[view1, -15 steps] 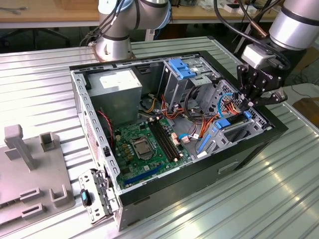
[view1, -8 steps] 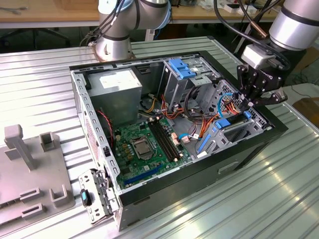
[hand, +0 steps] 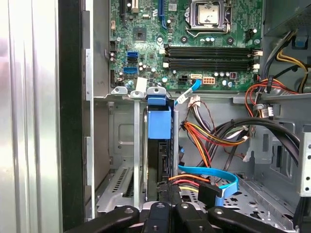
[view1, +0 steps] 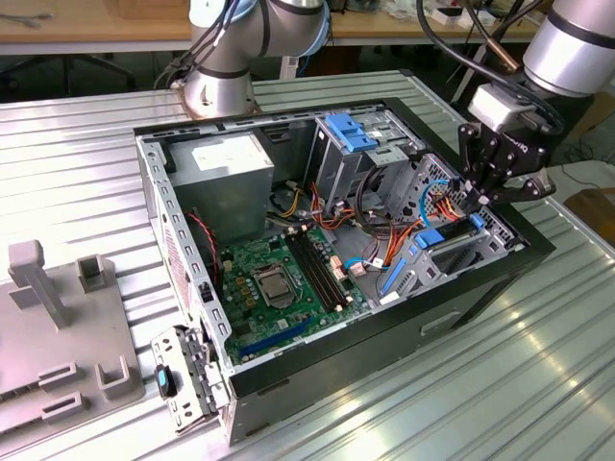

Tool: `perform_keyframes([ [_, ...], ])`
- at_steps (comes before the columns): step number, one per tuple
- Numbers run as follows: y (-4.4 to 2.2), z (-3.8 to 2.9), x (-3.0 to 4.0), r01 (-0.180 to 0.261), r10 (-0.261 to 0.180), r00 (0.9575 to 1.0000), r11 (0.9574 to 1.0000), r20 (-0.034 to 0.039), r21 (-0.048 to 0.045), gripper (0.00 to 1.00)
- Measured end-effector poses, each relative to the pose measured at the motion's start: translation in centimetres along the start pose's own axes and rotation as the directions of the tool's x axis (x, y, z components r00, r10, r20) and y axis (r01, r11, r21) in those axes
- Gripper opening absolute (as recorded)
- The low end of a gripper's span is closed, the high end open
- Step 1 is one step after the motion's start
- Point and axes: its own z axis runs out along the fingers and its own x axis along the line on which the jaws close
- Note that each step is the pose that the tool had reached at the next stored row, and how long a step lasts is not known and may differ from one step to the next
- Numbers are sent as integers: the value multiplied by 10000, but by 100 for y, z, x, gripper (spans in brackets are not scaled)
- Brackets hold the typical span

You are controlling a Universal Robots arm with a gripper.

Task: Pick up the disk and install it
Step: 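Insert the second disk wire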

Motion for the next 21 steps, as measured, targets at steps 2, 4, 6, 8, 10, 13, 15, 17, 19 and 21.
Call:
perform_keyframes([
  [2, -6, -23, 1, 1, 2, 10000, 9994, 84, -349, 11],
  [4, -8, -45, 2, 2, 1, 10000, 9994, 75, -350, 11],
  [6, -14, -153, 2, 1, 2, 10000, 9994, 80, -350, 11],
  [8, -18, -209, -11, 3, -2, 10000, 9994, 26, -351, 11],
  [10, -19, -212, -22, 8, -14, 9999, 9994, -161, -353, 11],
  [13, -18, -212, -26, 12, -24, 9994, 9994, -332, -355, 11],
  [15, -18, -212, -26, 12, -24, 9994, 9994, -334, -355, 11],
  [17, -18, -213, -27, 12, -25, 9994, 9994, -339, -355, 17],
  [19, -19, -222, -29, 12, -24, 9994, 9994, -349, -357, 24],
  [21, -21, -263, -44, 12, -26, 9993, 9993, -360, -372, 24],
])
